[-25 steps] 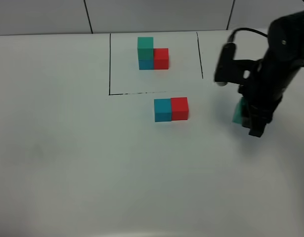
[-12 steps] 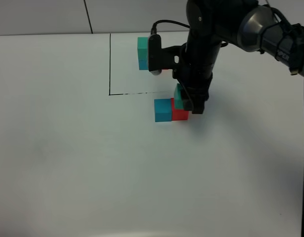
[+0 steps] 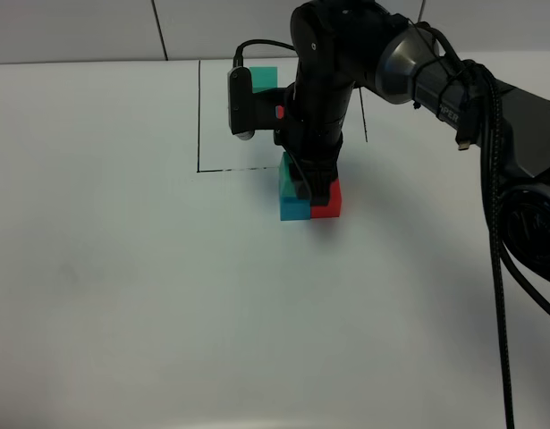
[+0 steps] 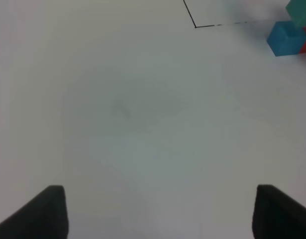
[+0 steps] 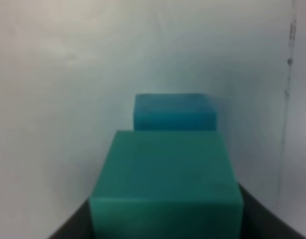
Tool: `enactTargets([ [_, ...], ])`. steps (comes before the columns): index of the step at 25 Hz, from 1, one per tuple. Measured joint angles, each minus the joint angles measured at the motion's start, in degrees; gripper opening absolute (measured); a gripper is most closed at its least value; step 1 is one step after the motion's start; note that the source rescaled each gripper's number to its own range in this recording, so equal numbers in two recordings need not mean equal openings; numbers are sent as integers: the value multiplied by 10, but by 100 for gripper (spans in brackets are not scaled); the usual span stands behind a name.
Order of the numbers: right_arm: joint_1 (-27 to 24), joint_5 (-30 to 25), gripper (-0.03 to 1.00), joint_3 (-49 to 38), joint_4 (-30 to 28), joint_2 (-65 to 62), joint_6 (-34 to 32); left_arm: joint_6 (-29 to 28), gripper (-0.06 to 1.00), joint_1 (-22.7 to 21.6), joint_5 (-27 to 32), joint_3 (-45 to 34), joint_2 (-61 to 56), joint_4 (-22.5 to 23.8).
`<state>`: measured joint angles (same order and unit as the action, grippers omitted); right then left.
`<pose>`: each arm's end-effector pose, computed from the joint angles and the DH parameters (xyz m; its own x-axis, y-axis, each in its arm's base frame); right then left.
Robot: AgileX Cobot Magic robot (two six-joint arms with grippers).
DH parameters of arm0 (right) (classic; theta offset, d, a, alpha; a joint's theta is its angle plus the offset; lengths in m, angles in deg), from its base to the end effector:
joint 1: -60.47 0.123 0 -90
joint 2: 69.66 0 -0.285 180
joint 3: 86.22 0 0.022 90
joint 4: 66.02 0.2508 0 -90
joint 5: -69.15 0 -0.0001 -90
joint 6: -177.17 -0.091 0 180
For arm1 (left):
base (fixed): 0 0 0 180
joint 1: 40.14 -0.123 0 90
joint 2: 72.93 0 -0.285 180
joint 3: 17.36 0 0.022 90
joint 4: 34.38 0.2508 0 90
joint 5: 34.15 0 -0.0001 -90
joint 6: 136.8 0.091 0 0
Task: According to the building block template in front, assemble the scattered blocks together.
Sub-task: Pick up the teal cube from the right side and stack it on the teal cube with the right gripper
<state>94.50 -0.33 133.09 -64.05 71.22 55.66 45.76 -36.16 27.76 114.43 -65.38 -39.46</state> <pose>0.4005 0.2740 0.1842 0.0406 -0.9931 -0.1099 -0.9930 -0.0279 -0.1149 -0.0077 -0.0066 0.2777 -0.4614 0.0349 -0.8865 0.1396 0.9896 -0.0336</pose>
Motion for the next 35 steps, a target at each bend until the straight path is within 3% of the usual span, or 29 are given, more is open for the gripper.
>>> enactTargets([
  [35, 6, -2, 2, 40, -31, 43, -16, 0, 92, 0, 0, 0, 0, 0],
])
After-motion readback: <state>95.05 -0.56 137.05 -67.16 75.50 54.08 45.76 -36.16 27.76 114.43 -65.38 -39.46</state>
